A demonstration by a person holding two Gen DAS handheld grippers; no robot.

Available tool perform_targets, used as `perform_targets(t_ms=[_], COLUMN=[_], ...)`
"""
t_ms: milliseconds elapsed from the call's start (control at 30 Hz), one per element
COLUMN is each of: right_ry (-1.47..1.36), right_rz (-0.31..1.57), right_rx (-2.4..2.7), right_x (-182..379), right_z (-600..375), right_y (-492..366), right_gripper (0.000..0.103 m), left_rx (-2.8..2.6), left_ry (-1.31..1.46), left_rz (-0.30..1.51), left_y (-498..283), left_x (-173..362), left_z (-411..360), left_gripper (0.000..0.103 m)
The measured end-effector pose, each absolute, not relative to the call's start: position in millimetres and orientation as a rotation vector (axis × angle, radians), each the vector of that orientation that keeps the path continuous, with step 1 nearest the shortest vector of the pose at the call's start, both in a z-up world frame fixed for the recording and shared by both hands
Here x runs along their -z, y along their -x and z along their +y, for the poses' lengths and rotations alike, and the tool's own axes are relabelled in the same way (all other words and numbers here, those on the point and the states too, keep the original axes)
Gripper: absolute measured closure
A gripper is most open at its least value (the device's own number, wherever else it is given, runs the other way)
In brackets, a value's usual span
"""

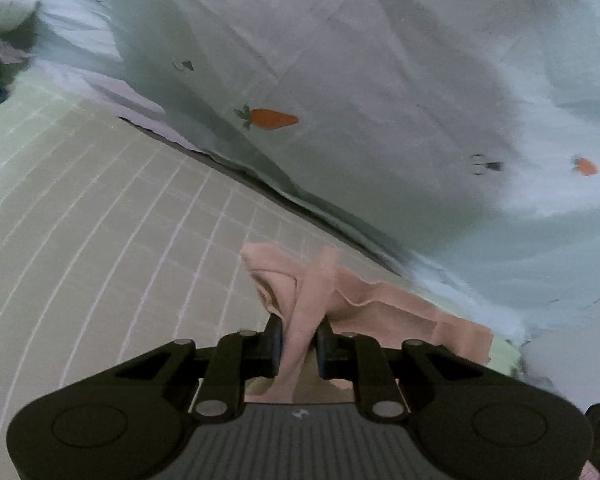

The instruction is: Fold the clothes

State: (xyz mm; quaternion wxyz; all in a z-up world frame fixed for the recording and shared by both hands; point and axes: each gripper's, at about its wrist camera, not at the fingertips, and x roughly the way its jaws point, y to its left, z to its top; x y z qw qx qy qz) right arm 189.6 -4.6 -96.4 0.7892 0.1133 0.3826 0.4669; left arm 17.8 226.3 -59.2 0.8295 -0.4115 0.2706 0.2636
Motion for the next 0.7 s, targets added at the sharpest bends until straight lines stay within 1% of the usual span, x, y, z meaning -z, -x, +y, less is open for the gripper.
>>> perform_targets(t_ms=[200, 433, 700], right_ry=[-0.249, -0.254, -0.222], right_rz=[0.755, 0.727, 0.717], right_rx=[-1.065, -1.104, -1.182], right_x=[67, 50, 43], right_z=[-61, -107, -130], right_y=[-138, -101, -72], right_gripper=[0.085, 0.085, 0.085], left_rx=[-0.571, -0.62, -0.685], left_ry=[0.841, 0.814, 0.847], left_rz=[0.525, 0.482, 0.462], left_y=[35, 76, 121], left_x=[35, 15, 9], left_z=[162, 96, 54], left_gripper=[0.086, 0.086, 0.086])
